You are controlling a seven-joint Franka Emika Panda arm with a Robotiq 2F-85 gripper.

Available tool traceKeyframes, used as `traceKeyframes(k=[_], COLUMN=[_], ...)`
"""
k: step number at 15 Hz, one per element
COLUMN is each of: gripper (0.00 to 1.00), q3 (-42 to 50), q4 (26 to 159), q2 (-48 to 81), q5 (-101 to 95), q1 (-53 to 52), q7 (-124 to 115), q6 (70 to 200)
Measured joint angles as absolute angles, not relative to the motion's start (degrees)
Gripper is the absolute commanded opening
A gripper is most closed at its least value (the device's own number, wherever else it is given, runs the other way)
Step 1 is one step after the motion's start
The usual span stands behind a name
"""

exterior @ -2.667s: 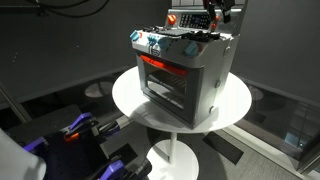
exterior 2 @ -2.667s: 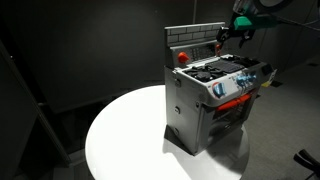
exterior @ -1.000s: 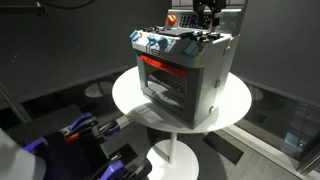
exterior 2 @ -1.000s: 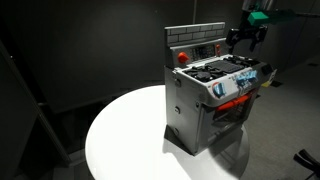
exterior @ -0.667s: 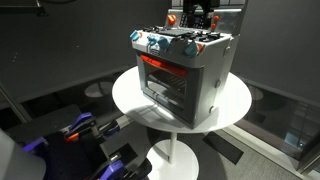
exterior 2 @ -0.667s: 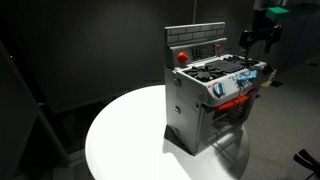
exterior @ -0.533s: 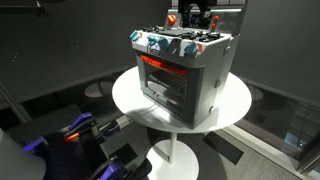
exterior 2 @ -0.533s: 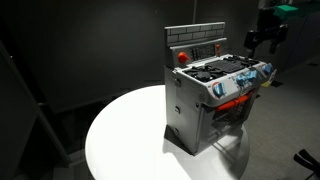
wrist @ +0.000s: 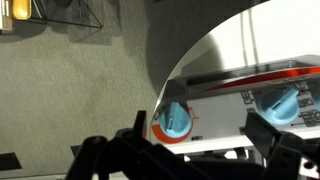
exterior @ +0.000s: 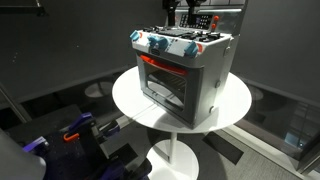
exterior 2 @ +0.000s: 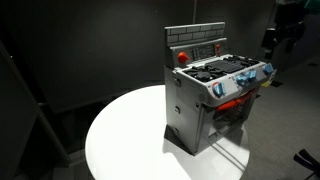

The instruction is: Press the top right button on the stove

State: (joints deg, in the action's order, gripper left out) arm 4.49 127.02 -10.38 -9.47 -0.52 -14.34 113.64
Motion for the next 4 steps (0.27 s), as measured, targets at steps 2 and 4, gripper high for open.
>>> traceKeyframes(k=[2, 4], gripper=[1.0, 1.0], q3=[4.41, 4.1], q4=[128.22, 128.41], q2=[-11.65, -11.73], q5=[-9.47, -9.47], q1=[-0.35, -0.05], q7=[-13.44, -13.4], q6=[113.64, 113.64])
